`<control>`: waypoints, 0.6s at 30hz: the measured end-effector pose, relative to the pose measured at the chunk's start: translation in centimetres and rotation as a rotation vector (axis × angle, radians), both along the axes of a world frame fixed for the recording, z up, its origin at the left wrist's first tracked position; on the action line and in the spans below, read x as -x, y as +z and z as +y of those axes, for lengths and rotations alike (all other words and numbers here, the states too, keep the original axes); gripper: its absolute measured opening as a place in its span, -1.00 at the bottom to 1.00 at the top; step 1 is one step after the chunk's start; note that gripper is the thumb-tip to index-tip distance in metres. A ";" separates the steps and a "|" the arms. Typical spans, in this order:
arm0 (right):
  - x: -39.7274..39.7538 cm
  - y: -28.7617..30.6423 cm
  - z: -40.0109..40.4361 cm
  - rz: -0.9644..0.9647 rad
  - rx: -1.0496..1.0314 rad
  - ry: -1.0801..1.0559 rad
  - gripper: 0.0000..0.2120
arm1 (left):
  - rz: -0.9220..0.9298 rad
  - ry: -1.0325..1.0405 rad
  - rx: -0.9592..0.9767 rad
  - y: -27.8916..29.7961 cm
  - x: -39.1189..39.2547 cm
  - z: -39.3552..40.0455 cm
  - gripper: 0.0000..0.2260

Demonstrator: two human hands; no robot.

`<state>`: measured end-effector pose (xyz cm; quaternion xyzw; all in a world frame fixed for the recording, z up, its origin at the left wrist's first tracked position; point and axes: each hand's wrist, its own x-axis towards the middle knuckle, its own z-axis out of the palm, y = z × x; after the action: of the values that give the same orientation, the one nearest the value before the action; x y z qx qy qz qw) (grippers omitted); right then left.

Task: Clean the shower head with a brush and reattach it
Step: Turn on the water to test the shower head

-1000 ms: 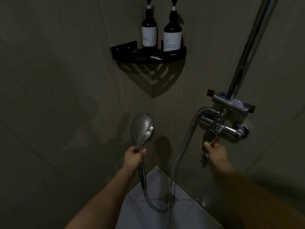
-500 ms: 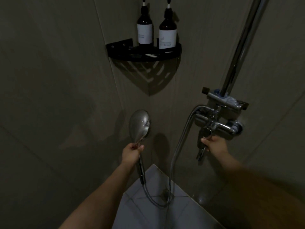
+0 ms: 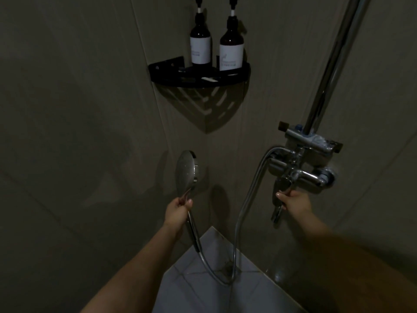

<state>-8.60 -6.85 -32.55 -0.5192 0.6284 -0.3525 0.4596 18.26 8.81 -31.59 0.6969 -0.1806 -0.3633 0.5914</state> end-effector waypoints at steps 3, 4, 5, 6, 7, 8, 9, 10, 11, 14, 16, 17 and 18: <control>0.0 0.2 0.1 0.022 -0.011 0.001 -0.77 | 0.021 -0.004 -0.012 0.1 -0.4 0.2 -0.85; 0.0 0.3 0.2 0.033 -0.012 0.002 -0.77 | 0.019 -0.005 -0.013 0.1 -0.4 0.3 -0.86; -0.1 0.4 0.4 0.052 -0.010 0.001 -0.77 | 0.018 -0.003 -0.011 0.0 -0.5 0.3 -0.86; -0.1 0.6 0.5 0.078 -0.012 -0.002 -0.77 | 0.014 0.003 -0.005 0.0 -0.6 0.3 -0.85; -0.2 0.9 0.7 0.103 -0.011 -0.004 -0.77 | 0.007 0.009 -0.003 0.0 -0.7 0.3 -0.84; -0.3 1.1 0.8 0.113 -0.008 -0.006 -0.77 | -0.001 0.012 0.000 0.0 -0.7 0.4 -0.83; -0.3 1.2 0.9 0.112 -0.002 -0.007 -0.76 | -0.006 0.013 0.001 0.0 -0.8 0.4 -0.82; -0.3 1.3 1.0 0.113 -0.001 -0.002 -0.75 | -0.006 0.012 0.004 0.0 -0.8 0.5 -0.82; -0.3 1.5 1.1 0.121 -0.002 0.007 -0.75 | -0.003 0.010 0.003 0.0 -0.8 0.5 -0.82; -0.3 1.6 1.2 0.101 -0.002 0.001 -0.75 | 0.005 0.004 -0.006 -0.1 -1.1 0.7 -0.83; -0.4 1.7 1.3 0.085 -0.003 -0.014 -0.76 | -0.001 0.007 -0.012 -0.3 -1.3 0.7 -0.83; -0.4 1.5 1.3 0.080 -0.006 -0.017 -0.76 | -0.005 0.013 -0.014 -0.3 -1.4 0.7 -0.82; -0.4 1.4 1.2 0.078 -0.011 -0.017 -0.76 | -0.008 0.016 -0.013 -0.3 -1.5 0.7 -0.82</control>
<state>-8.24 -5.60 -31.10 -0.5246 0.6522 -0.3326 0.4346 19.76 9.53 -31.92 0.7035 -0.1750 -0.3570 0.5890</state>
